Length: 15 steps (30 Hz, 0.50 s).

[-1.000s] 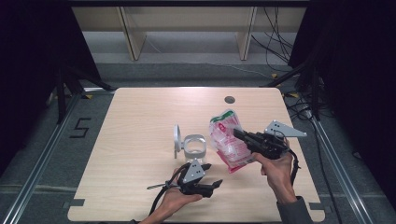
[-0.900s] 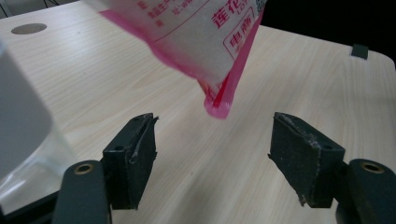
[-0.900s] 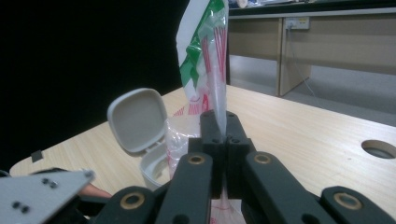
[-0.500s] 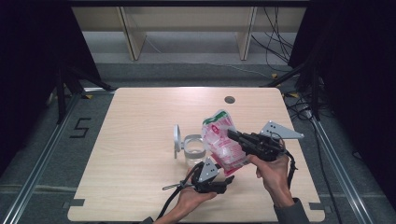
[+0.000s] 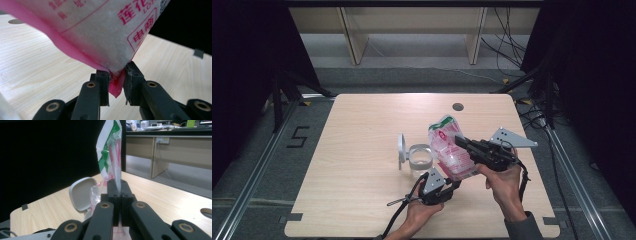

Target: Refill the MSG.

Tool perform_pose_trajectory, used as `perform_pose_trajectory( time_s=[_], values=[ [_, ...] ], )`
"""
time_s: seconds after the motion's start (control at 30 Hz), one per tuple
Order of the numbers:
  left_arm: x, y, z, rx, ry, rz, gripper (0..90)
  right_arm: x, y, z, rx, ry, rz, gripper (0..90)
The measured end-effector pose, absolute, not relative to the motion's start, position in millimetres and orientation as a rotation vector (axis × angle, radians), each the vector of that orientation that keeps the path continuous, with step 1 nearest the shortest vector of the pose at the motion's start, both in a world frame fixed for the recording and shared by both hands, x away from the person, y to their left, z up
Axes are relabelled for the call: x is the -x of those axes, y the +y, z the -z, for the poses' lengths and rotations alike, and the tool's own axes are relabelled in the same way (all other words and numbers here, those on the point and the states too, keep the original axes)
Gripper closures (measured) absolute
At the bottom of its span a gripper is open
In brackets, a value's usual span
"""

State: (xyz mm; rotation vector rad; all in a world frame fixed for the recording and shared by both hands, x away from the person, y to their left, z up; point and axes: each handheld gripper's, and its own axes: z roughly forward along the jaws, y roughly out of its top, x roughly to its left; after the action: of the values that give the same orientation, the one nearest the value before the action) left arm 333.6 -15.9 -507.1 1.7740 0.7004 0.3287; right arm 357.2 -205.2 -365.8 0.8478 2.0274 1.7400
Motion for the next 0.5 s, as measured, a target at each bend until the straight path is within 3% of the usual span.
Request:
perform_pose_trajectory(
  time_s=[0.5],
  values=[
    [-327,-28,508,-1.718,0.758,-0.366,76.9,-369,-183,360,-0.864,2.066,-1.691,90.0]
  ],
)
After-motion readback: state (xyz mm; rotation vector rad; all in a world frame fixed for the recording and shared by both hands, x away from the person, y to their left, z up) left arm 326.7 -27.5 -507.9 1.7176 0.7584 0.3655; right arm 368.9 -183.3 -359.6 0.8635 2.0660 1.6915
